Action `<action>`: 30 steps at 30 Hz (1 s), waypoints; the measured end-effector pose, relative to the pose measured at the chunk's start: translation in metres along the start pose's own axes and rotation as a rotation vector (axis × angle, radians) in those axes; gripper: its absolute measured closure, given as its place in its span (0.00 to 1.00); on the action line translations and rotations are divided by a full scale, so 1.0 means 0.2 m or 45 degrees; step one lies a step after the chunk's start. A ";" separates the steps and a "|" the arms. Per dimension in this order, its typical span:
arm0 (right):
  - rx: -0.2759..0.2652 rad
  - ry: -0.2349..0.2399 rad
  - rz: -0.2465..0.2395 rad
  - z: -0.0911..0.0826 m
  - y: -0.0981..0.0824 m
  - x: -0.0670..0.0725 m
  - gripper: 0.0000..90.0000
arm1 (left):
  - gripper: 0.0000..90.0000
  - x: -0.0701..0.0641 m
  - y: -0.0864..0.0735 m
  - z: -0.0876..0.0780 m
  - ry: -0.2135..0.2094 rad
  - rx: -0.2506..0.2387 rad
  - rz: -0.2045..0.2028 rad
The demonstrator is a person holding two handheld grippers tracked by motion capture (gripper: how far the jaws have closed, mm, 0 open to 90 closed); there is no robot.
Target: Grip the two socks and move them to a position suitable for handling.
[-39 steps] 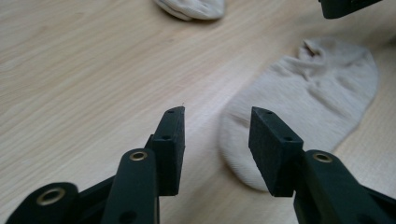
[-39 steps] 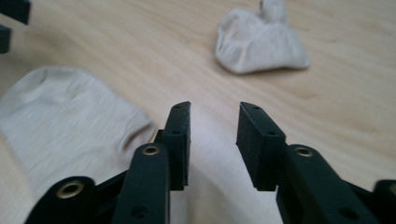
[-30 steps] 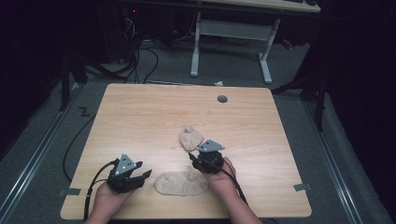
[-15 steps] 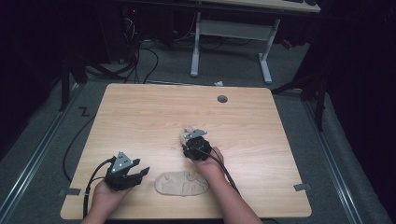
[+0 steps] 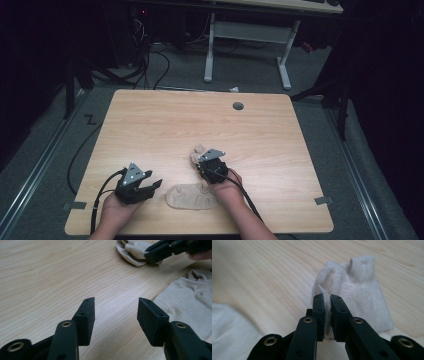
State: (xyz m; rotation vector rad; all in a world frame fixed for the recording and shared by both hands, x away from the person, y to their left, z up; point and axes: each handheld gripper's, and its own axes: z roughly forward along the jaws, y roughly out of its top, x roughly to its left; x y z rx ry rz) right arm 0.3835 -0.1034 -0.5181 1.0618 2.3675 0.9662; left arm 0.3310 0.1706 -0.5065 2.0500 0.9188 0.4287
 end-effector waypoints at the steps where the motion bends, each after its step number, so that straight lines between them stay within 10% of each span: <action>1: -0.013 0.011 0.001 -0.02 -0.01 0.01 0.92 | 0.54 0.00 0.00 0.00 0.001 0.003 0.008; 25: -0.220 0.113 0.037 -0.21 -0.03 0.12 0.92 | 0.69 -0.13 0.12 0.22 -0.094 0.000 0.003; 30: -0.227 0.115 0.033 -0.21 -0.02 0.12 0.92 | 0.64 -0.14 0.15 0.35 -0.020 0.064 0.009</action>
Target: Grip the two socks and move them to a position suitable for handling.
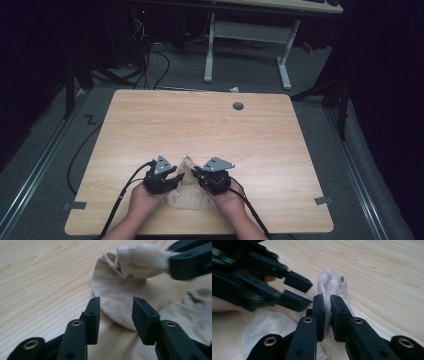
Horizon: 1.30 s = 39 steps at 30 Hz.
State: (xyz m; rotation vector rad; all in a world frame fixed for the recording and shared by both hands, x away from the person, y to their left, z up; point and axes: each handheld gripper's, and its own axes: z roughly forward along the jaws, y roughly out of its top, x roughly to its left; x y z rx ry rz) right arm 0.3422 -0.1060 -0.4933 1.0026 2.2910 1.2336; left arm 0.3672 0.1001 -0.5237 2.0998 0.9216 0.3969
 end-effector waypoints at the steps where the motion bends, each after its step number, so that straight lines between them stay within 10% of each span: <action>1: 0.003 -0.002 -0.002 0.00 0.00 0.00 0.92 | 0.65 0.00 0.00 0.01 0.009 0.012 0.002; 15: -0.035 -0.074 0.068 -0.07 -0.03 -0.11 0.92 | 0.94 0.07 -0.03 0.01 0.119 0.063 0.088; 39: 0.102 -0.243 0.171 -0.04 -0.14 -0.29 0.72 | 0.60 0.12 -0.04 -0.07 0.125 0.004 0.014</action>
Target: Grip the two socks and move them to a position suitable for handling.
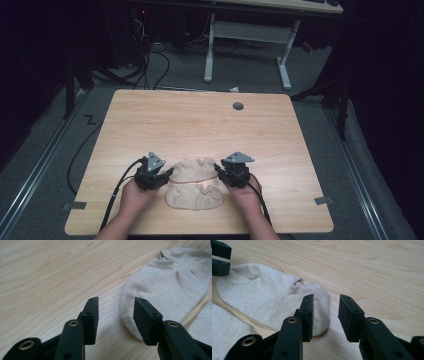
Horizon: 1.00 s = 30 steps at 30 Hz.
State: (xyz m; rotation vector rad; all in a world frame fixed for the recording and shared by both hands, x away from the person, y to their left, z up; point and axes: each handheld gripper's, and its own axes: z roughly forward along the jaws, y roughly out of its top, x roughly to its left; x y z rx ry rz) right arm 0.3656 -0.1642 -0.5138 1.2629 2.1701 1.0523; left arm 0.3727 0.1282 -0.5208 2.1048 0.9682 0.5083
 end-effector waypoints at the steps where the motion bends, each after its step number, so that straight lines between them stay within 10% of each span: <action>1: 0.005 0.000 -0.001 0.00 0.00 0.00 0.71 | 0.60 0.00 0.00 0.00 -0.001 0.005 -0.004; 19: 0.127 0.042 -0.033 0.09 -0.02 0.02 0.72 | 0.73 -0.01 -0.01 0.06 -0.083 0.053 -0.077; 30: 0.135 0.076 -0.063 0.08 -0.01 0.05 0.93 | 0.96 -0.04 -0.02 0.06 -0.101 0.015 -0.062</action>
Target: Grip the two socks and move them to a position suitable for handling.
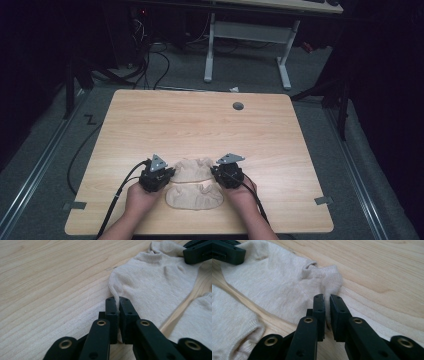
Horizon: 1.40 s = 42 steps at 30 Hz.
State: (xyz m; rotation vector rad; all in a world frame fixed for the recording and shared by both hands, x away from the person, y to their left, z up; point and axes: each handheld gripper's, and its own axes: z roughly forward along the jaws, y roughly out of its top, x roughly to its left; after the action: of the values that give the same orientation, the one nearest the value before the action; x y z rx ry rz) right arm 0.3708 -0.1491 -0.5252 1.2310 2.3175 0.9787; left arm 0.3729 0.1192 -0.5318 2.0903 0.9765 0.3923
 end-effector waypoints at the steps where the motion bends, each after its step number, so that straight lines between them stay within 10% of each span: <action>1: -0.006 -0.001 -0.002 0.00 0.00 0.00 0.93 | 0.96 0.00 0.00 0.00 0.004 -0.004 0.005; 16: -0.138 -0.037 -0.007 -0.08 0.02 0.00 0.93 | 0.96 -0.02 0.05 -0.05 0.025 -0.109 0.084; 42: -0.255 -0.029 -0.070 -0.18 0.06 0.05 0.93 | 0.96 -0.01 0.08 -0.21 0.008 -0.203 0.027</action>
State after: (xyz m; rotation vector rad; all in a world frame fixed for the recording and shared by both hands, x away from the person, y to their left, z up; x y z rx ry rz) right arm 0.3515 -0.1518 -0.4910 1.0876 2.1631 1.1394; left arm 0.3568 0.1327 -0.4925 1.9578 0.8973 0.4723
